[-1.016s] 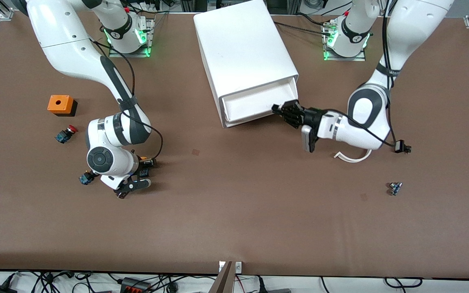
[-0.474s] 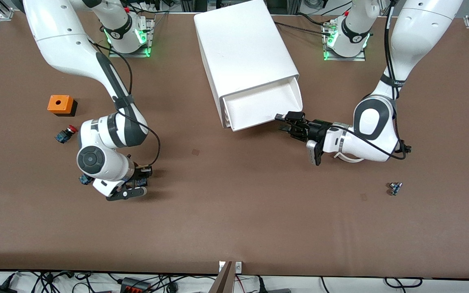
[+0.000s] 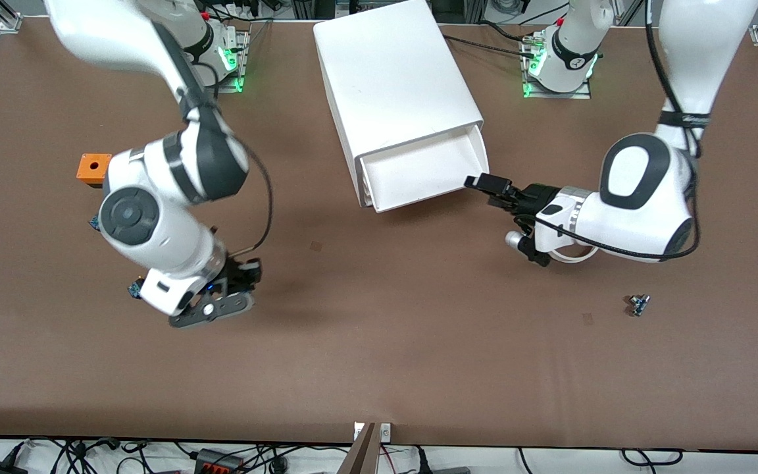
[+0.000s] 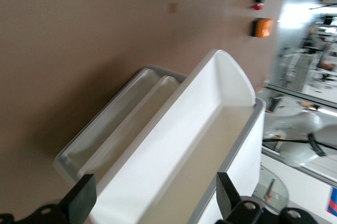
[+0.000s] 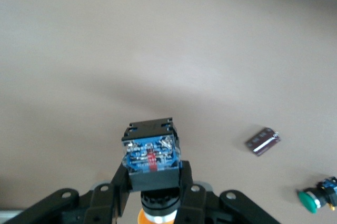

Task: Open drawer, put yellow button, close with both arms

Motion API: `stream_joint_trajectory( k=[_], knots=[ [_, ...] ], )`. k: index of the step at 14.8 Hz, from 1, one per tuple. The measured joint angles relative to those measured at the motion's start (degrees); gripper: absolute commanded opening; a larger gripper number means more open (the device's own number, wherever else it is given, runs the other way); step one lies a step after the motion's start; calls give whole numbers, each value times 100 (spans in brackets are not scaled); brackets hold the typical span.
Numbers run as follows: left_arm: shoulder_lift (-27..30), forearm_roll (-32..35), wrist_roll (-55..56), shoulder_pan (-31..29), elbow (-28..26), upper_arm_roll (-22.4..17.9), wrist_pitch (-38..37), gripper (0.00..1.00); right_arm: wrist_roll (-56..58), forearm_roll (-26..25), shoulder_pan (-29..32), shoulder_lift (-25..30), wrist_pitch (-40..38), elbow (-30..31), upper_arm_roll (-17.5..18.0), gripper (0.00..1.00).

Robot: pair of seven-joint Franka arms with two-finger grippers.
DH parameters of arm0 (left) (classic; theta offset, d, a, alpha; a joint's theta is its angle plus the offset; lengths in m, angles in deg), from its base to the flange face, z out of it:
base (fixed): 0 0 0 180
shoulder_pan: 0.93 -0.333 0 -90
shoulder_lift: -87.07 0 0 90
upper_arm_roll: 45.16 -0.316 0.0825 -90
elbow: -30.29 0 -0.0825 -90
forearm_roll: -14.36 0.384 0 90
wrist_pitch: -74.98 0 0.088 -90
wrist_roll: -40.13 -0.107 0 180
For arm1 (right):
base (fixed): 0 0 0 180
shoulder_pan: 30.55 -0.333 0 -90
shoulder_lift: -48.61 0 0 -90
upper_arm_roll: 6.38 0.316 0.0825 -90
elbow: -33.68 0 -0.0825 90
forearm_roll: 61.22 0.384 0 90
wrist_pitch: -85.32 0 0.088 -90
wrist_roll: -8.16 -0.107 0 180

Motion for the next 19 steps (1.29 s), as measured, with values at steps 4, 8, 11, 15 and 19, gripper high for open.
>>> stream_joint_trajectory(
  k=[4,8,11,15,19],
  knots=[
    [96,1412,1361,63,530,69,-428,100,-464,0,-795,83,-392,-489,4,0],
    [246,2784,1785,142,715,97,-622,100,-1379,-4,-1644,192,-435,-648,-2,0],
    [239,3283,1819,121,1119,63,-750,100,-2014,-2,-2078,183,-437,-650,1,0],
    [106,3347,1866,66,1414,-5,-789,100,-2634,-2,-2601,54,-436,-649,3,0],
    [48,3353,1881,58,1425,-6,-791,100,-2945,5,-2769,-215,-326,-642,17,0]
  ],
)
